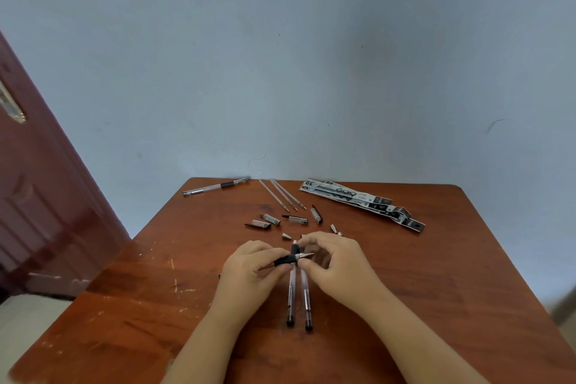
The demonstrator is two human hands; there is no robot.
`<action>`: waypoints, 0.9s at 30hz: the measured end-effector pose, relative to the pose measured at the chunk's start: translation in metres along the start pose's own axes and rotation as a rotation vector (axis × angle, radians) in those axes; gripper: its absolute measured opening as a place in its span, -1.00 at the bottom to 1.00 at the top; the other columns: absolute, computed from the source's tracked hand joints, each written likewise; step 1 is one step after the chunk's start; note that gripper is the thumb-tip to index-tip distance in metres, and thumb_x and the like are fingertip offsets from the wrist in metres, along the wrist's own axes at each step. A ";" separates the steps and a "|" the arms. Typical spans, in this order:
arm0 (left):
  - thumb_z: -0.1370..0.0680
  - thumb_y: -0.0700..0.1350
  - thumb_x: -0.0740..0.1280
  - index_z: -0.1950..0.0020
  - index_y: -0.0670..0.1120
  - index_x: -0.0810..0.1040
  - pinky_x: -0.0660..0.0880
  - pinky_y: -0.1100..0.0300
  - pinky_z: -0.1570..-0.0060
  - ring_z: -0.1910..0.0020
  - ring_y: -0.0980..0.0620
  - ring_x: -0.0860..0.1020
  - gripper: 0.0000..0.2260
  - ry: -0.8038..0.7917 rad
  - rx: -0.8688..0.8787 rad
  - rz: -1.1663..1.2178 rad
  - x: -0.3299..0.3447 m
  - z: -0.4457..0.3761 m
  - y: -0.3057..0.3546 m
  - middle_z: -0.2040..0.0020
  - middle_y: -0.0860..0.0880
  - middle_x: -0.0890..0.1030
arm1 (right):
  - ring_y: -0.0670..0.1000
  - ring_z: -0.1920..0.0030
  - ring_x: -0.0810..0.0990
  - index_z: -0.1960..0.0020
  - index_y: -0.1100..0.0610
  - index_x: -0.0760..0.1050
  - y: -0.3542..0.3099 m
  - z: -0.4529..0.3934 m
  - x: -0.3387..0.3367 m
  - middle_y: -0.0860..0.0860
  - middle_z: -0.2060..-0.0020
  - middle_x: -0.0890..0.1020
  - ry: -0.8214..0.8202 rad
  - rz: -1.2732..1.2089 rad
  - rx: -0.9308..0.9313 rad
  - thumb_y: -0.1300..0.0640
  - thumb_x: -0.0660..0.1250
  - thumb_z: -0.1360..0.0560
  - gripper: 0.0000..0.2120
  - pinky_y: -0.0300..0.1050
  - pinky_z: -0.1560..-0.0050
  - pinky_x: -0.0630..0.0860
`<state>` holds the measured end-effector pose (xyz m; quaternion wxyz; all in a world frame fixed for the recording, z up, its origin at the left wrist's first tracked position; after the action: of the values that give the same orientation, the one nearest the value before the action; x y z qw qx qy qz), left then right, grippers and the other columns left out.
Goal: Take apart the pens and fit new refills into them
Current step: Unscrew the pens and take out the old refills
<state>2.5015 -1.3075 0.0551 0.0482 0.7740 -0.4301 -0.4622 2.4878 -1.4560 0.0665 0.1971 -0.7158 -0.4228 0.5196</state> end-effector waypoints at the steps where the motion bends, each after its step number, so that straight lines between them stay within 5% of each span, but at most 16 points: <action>1: -0.34 0.10 0.24 0.13 -0.10 0.67 0.42 0.34 0.18 0.16 0.17 0.44 -0.65 -0.006 -0.002 -0.001 0.000 0.000 0.000 0.27 0.25 0.44 | -0.36 0.31 0.45 -0.06 0.09 0.52 0.000 0.000 0.001 -0.29 0.25 0.45 -0.007 -0.006 0.006 0.15 0.33 -0.43 -0.79 -0.51 0.27 0.31; 4: -0.33 0.03 0.34 0.11 -0.08 0.67 0.41 0.42 0.30 0.14 0.17 0.44 -0.74 -0.011 -0.023 -0.008 0.000 0.000 0.000 0.27 0.30 0.41 | -0.24 0.36 0.45 -0.03 0.11 0.53 0.000 0.000 0.001 -0.15 0.27 0.54 -0.022 0.013 0.014 0.04 0.24 -0.48 -0.80 -0.41 0.31 0.35; 7: -0.33 0.01 0.35 0.12 -0.08 0.67 0.40 0.38 0.21 0.17 0.17 0.43 -0.75 -0.013 -0.016 -0.005 0.001 0.001 0.000 0.28 0.23 0.47 | -0.16 0.44 0.39 0.12 0.22 0.57 0.003 0.000 0.001 0.03 0.34 0.56 -0.016 0.092 -0.009 0.07 0.20 -0.51 -0.75 -0.34 0.36 0.29; 11: -0.34 0.06 0.31 0.12 -0.09 0.67 0.43 0.30 0.25 0.16 0.15 0.44 -0.71 -0.028 -0.033 0.002 0.001 0.002 0.000 0.28 0.05 0.58 | -0.34 0.35 0.44 0.03 0.18 0.57 0.002 0.000 0.000 -0.11 0.25 0.53 -0.042 0.048 -0.025 0.17 0.27 -0.47 -0.86 -0.48 0.28 0.33; 14: -0.32 -0.07 0.36 0.11 -0.11 0.67 0.44 0.34 0.31 0.13 0.13 0.44 -0.78 -0.019 -0.041 -0.006 0.000 0.001 0.001 0.27 0.11 0.53 | -0.27 0.28 0.45 -0.10 0.12 0.51 0.001 0.000 0.000 -0.11 0.15 0.54 -0.053 0.025 -0.017 0.11 0.26 -0.48 -0.78 -0.46 0.23 0.36; 20: -0.32 -0.06 0.36 0.09 -0.09 0.67 0.48 0.30 0.27 0.13 0.15 0.45 -0.77 -0.031 -0.060 -0.005 0.000 0.002 0.001 0.26 0.06 0.58 | -0.24 0.40 0.39 0.05 0.17 0.57 0.003 0.000 0.000 -0.08 0.28 0.54 -0.055 0.115 -0.007 0.10 0.20 -0.52 -0.80 -0.42 0.32 0.31; 27: -0.32 -0.04 0.37 0.10 -0.10 0.67 0.50 0.21 0.30 0.14 0.12 0.45 -0.78 -0.007 -0.061 0.001 -0.002 0.002 0.001 0.27 0.00 0.60 | -0.30 0.29 0.39 -0.08 0.12 0.53 0.001 0.000 0.000 -0.14 0.14 0.50 -0.046 0.066 -0.025 0.12 0.26 -0.48 -0.80 -0.49 0.26 0.31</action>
<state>2.4990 -1.3066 0.0558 0.0706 0.7704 -0.4162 -0.4778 2.4887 -1.4568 0.0659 0.1610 -0.7195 -0.4100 0.5369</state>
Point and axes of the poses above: each hand's wrist, its own z-axis away from the middle knuckle, its own x-axis out of the palm, y = z × x, the point moved 2 cm from there along -z, towards the middle knuckle
